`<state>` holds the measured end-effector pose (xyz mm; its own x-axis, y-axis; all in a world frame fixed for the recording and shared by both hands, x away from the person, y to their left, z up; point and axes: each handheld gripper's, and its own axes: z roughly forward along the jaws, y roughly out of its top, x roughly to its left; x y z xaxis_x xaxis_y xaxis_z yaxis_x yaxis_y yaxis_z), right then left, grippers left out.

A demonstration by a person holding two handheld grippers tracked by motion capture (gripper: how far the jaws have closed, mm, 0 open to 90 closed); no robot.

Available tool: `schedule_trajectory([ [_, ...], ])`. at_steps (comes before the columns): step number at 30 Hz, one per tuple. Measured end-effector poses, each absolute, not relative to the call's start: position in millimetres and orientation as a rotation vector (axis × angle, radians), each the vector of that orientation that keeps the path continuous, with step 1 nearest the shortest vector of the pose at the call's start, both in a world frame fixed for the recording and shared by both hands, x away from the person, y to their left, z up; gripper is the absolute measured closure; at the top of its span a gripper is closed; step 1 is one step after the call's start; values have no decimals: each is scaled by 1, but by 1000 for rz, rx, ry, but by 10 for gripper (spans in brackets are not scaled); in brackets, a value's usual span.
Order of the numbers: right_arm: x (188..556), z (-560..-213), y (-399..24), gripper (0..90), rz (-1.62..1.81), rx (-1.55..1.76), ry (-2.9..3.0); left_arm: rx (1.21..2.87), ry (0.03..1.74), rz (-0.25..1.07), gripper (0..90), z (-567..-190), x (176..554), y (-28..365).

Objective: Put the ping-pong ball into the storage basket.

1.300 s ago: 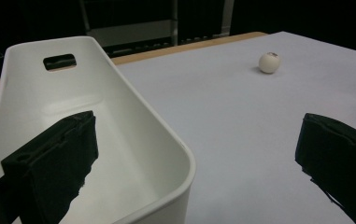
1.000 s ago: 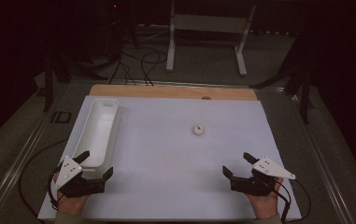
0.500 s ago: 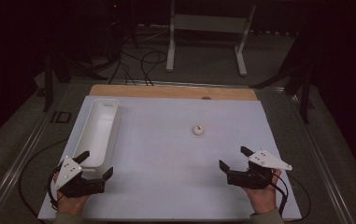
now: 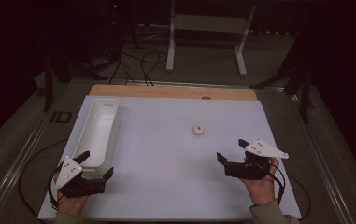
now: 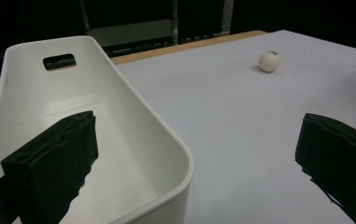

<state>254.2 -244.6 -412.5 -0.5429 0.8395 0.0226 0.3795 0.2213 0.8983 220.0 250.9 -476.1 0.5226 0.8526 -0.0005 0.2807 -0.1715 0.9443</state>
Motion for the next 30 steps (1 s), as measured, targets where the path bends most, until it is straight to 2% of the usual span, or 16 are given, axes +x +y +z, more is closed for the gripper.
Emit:
schedule_trajectory([
  [30,284,-393,-229,73,1198,1132,2113,1722,957,682,0,-476,220,250],
])
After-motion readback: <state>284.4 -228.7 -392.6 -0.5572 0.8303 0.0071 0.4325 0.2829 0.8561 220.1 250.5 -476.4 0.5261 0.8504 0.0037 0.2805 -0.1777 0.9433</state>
